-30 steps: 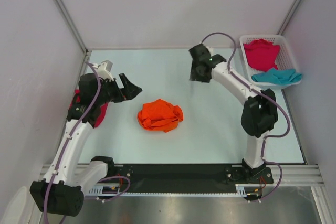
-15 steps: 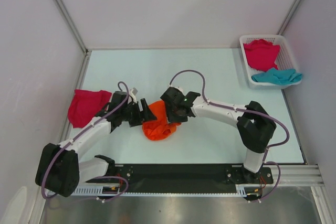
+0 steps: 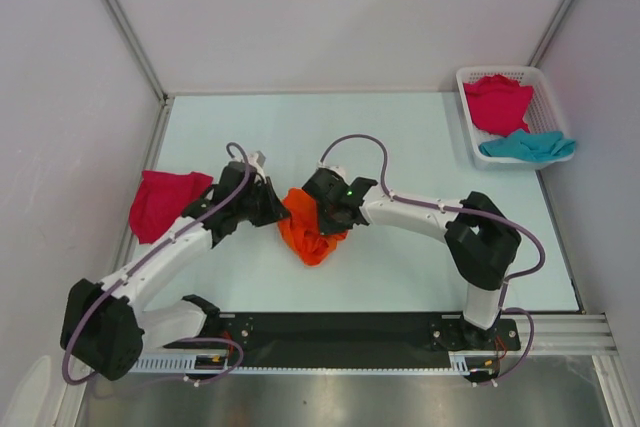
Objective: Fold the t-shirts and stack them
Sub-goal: Flatten out the tshirt
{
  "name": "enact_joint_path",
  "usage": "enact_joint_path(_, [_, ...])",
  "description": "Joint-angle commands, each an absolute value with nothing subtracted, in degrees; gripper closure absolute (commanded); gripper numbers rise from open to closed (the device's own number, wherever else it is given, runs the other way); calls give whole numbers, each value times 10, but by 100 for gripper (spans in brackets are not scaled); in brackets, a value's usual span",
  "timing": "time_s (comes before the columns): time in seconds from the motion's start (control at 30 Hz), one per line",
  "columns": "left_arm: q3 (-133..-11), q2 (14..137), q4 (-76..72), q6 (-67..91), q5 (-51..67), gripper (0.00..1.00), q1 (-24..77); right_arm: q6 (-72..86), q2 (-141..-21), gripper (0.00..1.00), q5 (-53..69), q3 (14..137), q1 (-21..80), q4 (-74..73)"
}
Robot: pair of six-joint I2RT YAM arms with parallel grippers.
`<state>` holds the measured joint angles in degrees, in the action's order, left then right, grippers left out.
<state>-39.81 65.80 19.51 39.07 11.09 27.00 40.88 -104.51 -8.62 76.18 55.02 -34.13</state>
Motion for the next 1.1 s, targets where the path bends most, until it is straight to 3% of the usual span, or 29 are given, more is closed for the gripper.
enact_joint_path(0.0, [-546, 595, 284, 352, 4, 100, 273, 409, -1047, 100, -123, 764, 555, -312])
enact_joint_path(0.27, [-827, 594, 424, 286, -39, 100, 257, 367, -1049, 100, -285, 865, 524, -384])
enact_joint_path(0.67, [-862, 591, 436, 287, 39, 100, 247, 359, -964, 100, -327, 907, 466, -394])
enact_joint_path(0.8, [-863, 582, 450, 270, -16, 100, 243, 361, -971, 100, -307, 906, 461, -393])
enact_joint_path(0.9, [-903, 588, 497, 264, 100, 100, 235, 360, -990, 94, -285, 918, 455, -398])
enact_joint_path(0.97, [-857, 545, 401, 276, 163, 100, 236, 360, -995, 89, -280, 928, 456, -403])
enact_joint_path(1.07, [-847, 537, 419, 260, 122, 100, 229, 361, -999, 69, -267, 936, 455, -402])
